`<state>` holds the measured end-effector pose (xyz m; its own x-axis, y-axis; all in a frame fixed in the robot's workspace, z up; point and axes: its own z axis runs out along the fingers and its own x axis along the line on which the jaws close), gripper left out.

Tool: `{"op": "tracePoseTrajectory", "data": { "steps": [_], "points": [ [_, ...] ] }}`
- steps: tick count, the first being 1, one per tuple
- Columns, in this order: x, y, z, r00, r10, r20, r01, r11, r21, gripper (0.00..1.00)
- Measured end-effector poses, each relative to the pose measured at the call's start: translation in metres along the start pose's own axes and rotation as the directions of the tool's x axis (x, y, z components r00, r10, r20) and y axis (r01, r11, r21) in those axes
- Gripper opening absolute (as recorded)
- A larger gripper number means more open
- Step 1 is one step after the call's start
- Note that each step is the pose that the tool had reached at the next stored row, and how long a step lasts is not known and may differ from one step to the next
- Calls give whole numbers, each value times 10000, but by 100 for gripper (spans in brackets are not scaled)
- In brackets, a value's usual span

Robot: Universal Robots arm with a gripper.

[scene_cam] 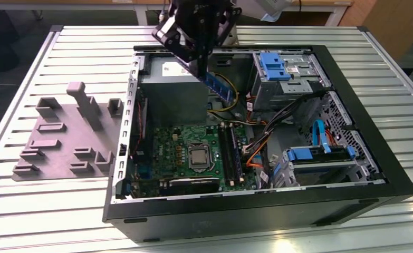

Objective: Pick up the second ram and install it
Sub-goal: 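Insert the second ram into the second slot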

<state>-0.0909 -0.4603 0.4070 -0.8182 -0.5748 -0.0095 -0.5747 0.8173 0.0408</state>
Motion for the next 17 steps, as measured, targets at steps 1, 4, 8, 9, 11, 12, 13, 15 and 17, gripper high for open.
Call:
{"op": "tracePoseTrajectory", "data": {
  "steps": [1, 4, 8, 9, 11, 12, 13, 15, 17],
  "points": [
    [0, 0, 1, 9999, 130, 6, -130, 9999, 1, 14],
    [0, 0, 3, 9987, 507, 22, -507, 9987, 4, 14],
    [0, 0, 6, 9920, 1258, 53, -1258, 9921, 8, 14],
    [0, 0, 7, 9904, 1380, 58, -1380, 9904, 9, 14],
    [0, 0, 8, 9869, 1612, 68, -1612, 9869, 9, 14],
    [0, 0, 8, 9857, 1682, 71, -1682, 9858, 10, 14],
    [0, 0, 8, 9854, 1702, 72, -1702, 9854, 9, 14],
    [0, 0, 8, 9853, 1706, 72, -1706, 9853, 10, 14],
    [0, 0, 8, 9853, 1707, 73, -1708, 9853, 9, 14]
  ]
}}
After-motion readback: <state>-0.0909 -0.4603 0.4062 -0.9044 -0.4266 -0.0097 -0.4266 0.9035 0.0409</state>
